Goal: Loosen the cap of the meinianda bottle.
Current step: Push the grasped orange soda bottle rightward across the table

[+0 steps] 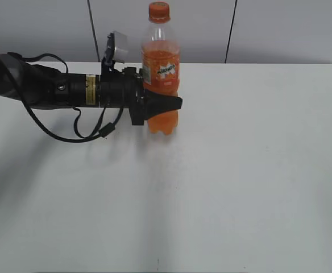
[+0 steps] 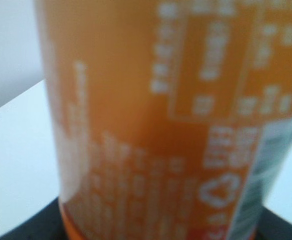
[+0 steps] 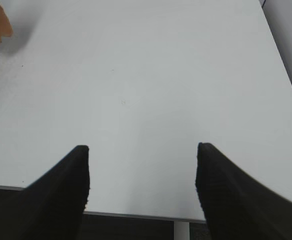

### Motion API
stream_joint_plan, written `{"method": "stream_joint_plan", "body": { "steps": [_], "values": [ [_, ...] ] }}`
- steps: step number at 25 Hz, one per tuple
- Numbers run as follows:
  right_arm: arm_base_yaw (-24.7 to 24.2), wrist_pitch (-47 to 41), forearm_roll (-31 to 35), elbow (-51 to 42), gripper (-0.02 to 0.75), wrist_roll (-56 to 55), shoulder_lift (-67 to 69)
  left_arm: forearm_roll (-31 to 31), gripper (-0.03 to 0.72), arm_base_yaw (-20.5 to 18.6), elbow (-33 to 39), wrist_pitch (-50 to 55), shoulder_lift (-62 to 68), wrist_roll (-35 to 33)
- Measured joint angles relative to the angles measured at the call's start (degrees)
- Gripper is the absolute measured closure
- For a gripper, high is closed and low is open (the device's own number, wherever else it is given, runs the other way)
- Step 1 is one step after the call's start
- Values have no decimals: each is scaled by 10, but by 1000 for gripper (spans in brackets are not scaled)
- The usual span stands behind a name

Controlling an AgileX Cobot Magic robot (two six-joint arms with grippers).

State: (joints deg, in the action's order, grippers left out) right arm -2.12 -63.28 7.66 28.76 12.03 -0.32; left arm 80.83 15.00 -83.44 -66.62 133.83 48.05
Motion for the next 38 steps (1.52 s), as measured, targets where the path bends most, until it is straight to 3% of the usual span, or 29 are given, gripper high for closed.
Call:
{"method": "stream_joint_plan", "body": {
  "steps": [8, 12, 20, 38],
  "values": [
    [0, 0, 0, 0, 237, 0, 0, -4, 292, 75, 84, -1, -34, -38],
    [0, 0, 0, 0, 237, 0, 0, -46, 292, 97, 130, 1, -35, -106],
    [0, 0, 0, 0, 237, -1, 0, -108, 293, 99, 169, 4, -31, -181],
    [0, 0, 0, 0, 237, 0, 0, -105, 293, 98, 173, -20, -2, -202]
  ]
}}
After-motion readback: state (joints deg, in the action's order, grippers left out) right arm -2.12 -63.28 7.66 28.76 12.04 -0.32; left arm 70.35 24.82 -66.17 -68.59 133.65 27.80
